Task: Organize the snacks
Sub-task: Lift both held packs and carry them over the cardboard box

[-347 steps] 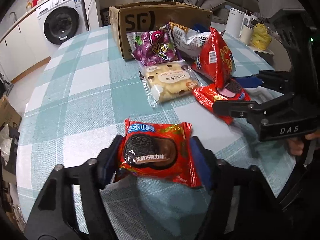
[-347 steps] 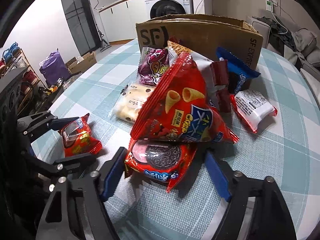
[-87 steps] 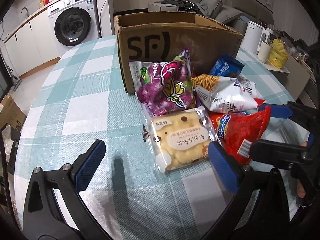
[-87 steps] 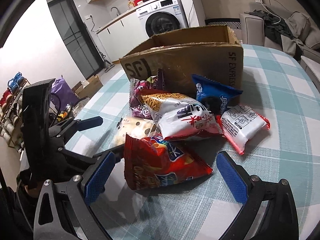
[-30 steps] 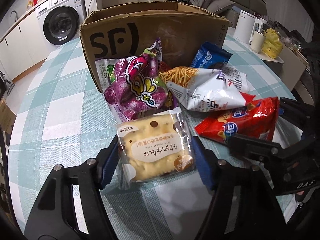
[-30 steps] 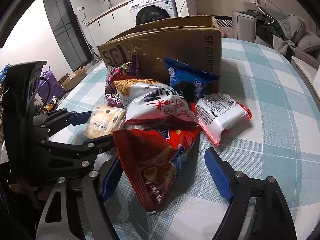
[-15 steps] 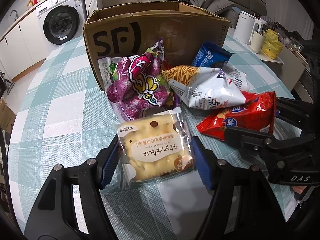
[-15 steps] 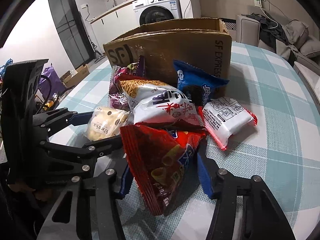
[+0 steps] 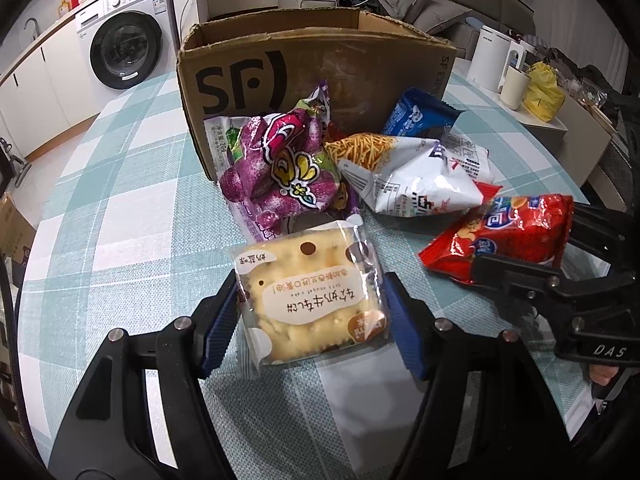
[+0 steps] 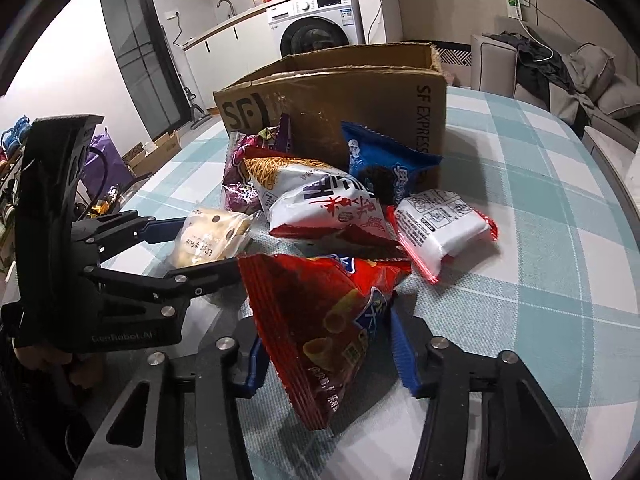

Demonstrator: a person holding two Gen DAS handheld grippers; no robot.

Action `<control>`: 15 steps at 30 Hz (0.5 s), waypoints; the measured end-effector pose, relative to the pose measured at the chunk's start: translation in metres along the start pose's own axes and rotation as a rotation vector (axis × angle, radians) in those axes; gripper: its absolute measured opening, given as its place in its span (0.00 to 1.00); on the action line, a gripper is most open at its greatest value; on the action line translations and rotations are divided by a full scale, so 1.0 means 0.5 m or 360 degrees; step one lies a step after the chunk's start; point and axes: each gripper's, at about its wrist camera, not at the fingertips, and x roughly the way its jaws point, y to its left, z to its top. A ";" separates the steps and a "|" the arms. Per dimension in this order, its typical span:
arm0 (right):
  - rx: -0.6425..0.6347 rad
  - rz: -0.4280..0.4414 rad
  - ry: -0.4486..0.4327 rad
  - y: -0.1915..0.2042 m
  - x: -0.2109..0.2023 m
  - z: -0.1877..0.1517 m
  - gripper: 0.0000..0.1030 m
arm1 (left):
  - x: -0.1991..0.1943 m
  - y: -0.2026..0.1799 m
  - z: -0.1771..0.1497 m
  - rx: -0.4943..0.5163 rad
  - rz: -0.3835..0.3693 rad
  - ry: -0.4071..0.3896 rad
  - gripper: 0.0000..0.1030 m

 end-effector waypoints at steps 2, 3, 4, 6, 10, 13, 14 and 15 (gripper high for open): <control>0.0000 -0.0003 -0.0012 -0.001 -0.010 -0.003 0.49 | -0.005 -0.001 -0.002 0.0004 0.0001 -0.0006 0.64; -0.0001 -0.0004 -0.0020 -0.001 -0.015 -0.005 0.49 | -0.010 -0.003 -0.003 0.0007 0.0001 -0.0012 0.64; -0.0001 -0.0004 -0.0025 -0.002 -0.019 -0.007 0.49 | -0.013 -0.003 -0.003 0.0008 0.0000 -0.0017 0.64; -0.0003 -0.0008 -0.0040 -0.003 -0.031 -0.009 0.49 | -0.025 -0.007 -0.005 0.0009 0.0002 -0.0031 0.64; -0.0003 -0.0016 -0.0072 -0.001 -0.055 -0.015 0.49 | -0.046 -0.016 -0.007 0.0023 0.0008 -0.0057 0.64; 0.0002 -0.0025 -0.0095 -0.003 -0.070 -0.018 0.49 | -0.062 -0.015 -0.004 0.0021 0.0010 -0.0083 0.64; 0.0003 -0.0028 -0.0104 -0.003 -0.076 -0.018 0.49 | -0.067 -0.017 -0.004 0.0022 0.0011 -0.0090 0.64; 0.0004 -0.0031 -0.0115 -0.003 -0.083 -0.019 0.49 | -0.074 -0.018 -0.003 0.0026 0.0011 -0.0100 0.64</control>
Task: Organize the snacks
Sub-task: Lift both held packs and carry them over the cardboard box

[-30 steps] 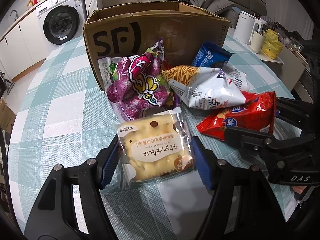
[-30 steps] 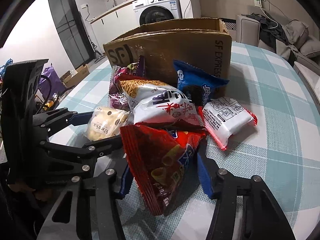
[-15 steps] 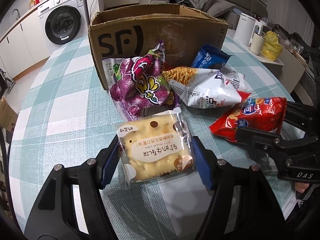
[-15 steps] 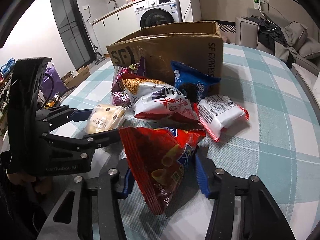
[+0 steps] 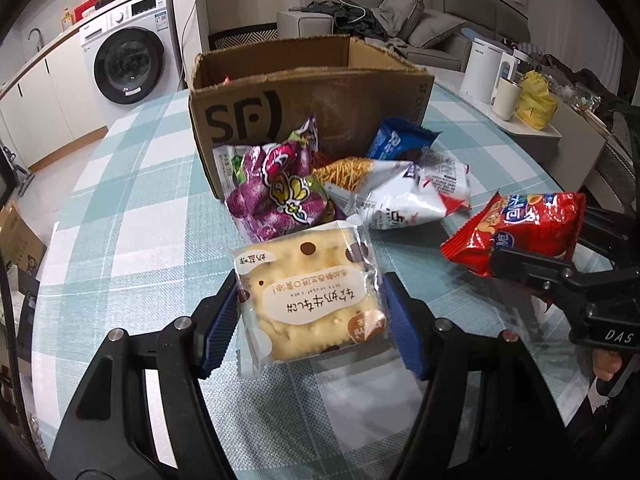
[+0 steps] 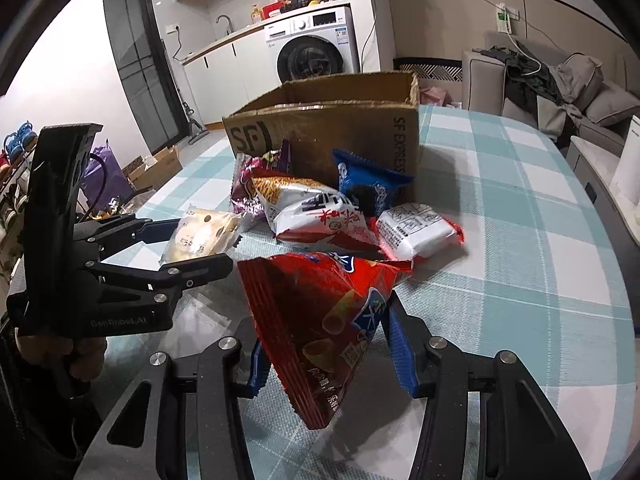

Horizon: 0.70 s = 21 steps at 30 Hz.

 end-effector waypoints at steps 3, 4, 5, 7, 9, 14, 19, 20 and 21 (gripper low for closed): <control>0.0004 -0.0004 -0.0035 -0.002 -0.019 0.003 0.49 | -0.015 0.000 0.004 -0.0004 0.0003 -0.0025 0.64; 0.0005 -0.0005 -0.0048 -0.002 -0.026 0.005 0.49 | -0.019 0.000 0.005 -0.0006 0.0002 -0.0030 0.64; 0.0008 -0.0009 -0.0062 -0.003 -0.031 0.008 0.49 | -0.024 0.000 0.007 -0.0007 0.0004 -0.0037 0.64; 0.0009 -0.0009 -0.0082 -0.002 -0.041 0.014 0.49 | -0.032 -0.002 0.011 -0.0002 0.0005 -0.0049 0.64; 0.0011 -0.0009 -0.0102 -0.002 -0.049 0.019 0.49 | -0.042 -0.002 0.017 0.0000 0.0013 -0.0070 0.64; 0.0013 -0.0010 -0.0149 -0.001 -0.063 0.038 0.49 | -0.059 0.001 0.037 0.0009 0.0022 -0.0110 0.64; 0.0017 -0.0016 -0.0200 -0.001 -0.073 0.061 0.49 | -0.070 0.004 0.059 0.0020 0.0038 -0.0144 0.64; 0.0017 -0.0019 -0.0208 -0.001 -0.075 0.066 0.49 | -0.072 0.005 0.063 0.0022 0.0036 -0.0151 0.64; 0.0020 -0.0019 -0.0216 -0.001 -0.077 0.072 0.49 | -0.074 0.006 0.068 0.0021 0.0043 -0.0157 0.64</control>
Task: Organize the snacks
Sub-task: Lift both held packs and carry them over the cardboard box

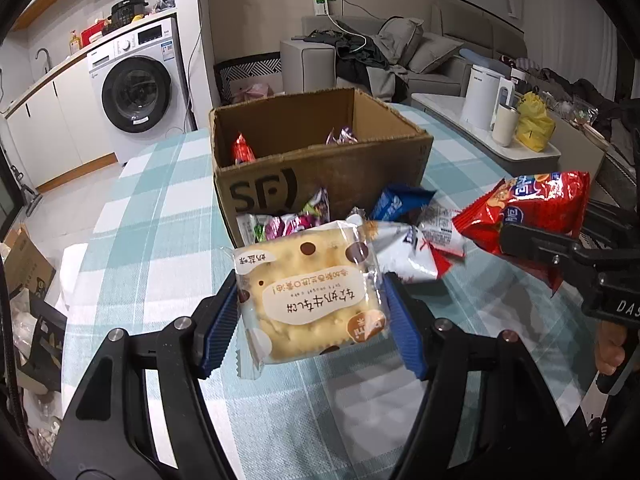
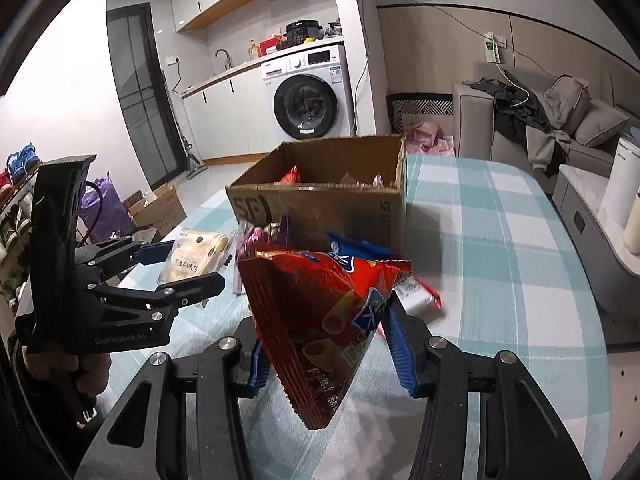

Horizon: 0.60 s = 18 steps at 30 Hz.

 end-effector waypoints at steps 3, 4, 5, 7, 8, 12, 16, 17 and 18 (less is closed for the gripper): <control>0.0002 -0.0006 -0.0023 -0.002 0.000 0.019 0.49 | 0.003 0.004 0.013 0.0000 0.0021 -0.0011 0.64; 0.0005 -0.0008 -0.0030 -0.003 0.001 0.026 0.49 | 0.004 0.007 0.018 -0.0005 0.0021 -0.0016 0.64; 0.0009 -0.0007 -0.0039 -0.004 0.001 0.034 0.49 | 0.004 0.009 0.023 -0.0006 0.0020 -0.0021 0.64; 0.0006 -0.0012 -0.0052 -0.001 0.002 0.045 0.49 | 0.005 0.011 0.032 0.0000 0.0024 -0.0033 0.64; 0.0005 -0.0014 -0.0059 -0.001 0.004 0.052 0.49 | 0.005 0.012 0.038 0.0004 0.0026 -0.0041 0.64; 0.0005 -0.0013 -0.0083 0.001 0.009 0.077 0.49 | 0.004 0.021 0.061 -0.0005 0.0029 -0.0074 0.64; 0.0006 -0.0015 -0.0101 0.003 0.019 0.100 0.49 | 0.009 0.032 0.089 -0.0006 0.0040 -0.0102 0.64; 0.0007 -0.0016 -0.0105 0.003 0.023 0.106 0.49 | 0.010 0.033 0.094 -0.0008 0.0040 -0.0104 0.64; 0.0008 -0.0015 -0.0105 0.000 0.029 0.112 0.49 | 0.011 0.036 0.101 -0.0012 0.0039 -0.0107 0.64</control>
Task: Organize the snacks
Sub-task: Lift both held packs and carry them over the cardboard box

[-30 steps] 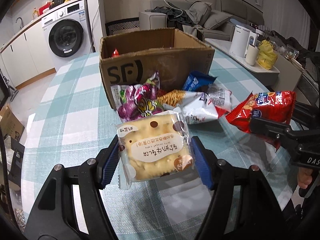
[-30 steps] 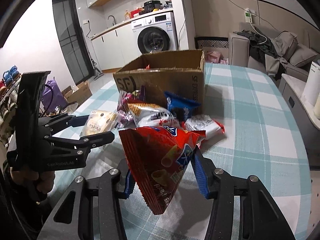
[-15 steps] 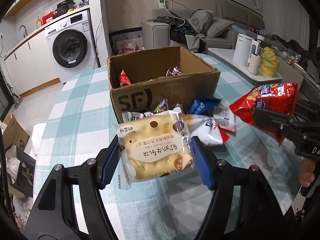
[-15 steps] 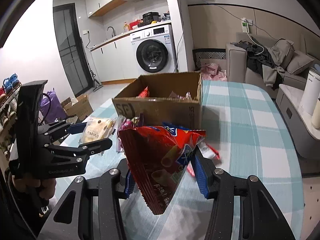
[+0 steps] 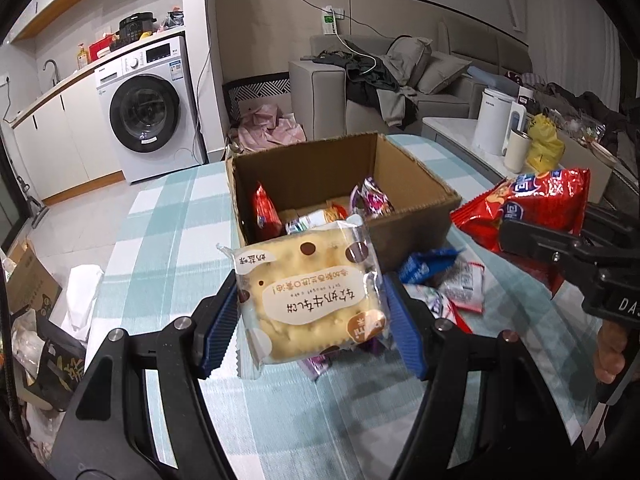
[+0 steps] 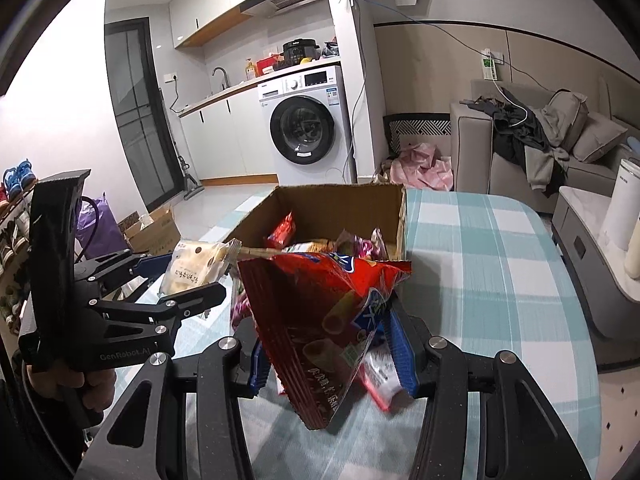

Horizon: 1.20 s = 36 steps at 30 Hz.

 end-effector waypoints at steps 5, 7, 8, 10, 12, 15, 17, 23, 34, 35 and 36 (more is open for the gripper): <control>0.0010 0.0003 -0.0009 -0.008 0.023 0.030 0.49 | 0.012 0.012 0.030 -0.0004 0.0011 -0.0018 0.64; 0.0006 0.0002 -0.0011 -0.008 0.032 0.041 0.49 | 0.019 0.019 0.041 -0.0023 -0.0008 -0.0014 0.64; 0.0007 0.0003 -0.0011 -0.010 0.037 0.047 0.49 | 0.024 0.022 0.045 -0.0025 -0.0016 -0.0010 0.64; 0.0008 0.0006 -0.0013 -0.011 0.047 0.059 0.49 | 0.033 0.025 0.055 -0.0024 -0.0011 -0.0011 0.64; 0.0005 0.0008 -0.0018 -0.011 0.057 0.071 0.49 | 0.043 0.028 0.066 -0.0018 -0.0011 -0.0012 0.64; 0.0000 0.0012 -0.0019 -0.009 0.073 0.089 0.49 | 0.064 0.035 0.079 -0.0028 -0.0002 -0.0002 0.64; 0.0001 0.0022 -0.0013 -0.009 0.088 0.099 0.49 | 0.078 0.040 0.087 -0.0033 0.0003 0.0001 0.64; -0.0020 0.0024 0.0007 -0.010 0.123 0.123 0.49 | 0.119 0.051 0.110 -0.0043 0.0017 0.0006 0.64; 0.0052 0.0044 0.0078 -0.044 0.199 0.140 0.49 | 0.205 0.055 0.136 -0.0039 0.0005 0.0038 0.64; 0.0056 0.0041 0.0086 -0.048 0.206 0.142 0.49 | 0.212 0.054 0.138 -0.0036 0.0003 0.0044 0.64; 0.0060 0.0034 0.0092 -0.051 0.213 0.143 0.49 | 0.219 0.053 0.140 -0.0032 0.0002 0.0046 0.64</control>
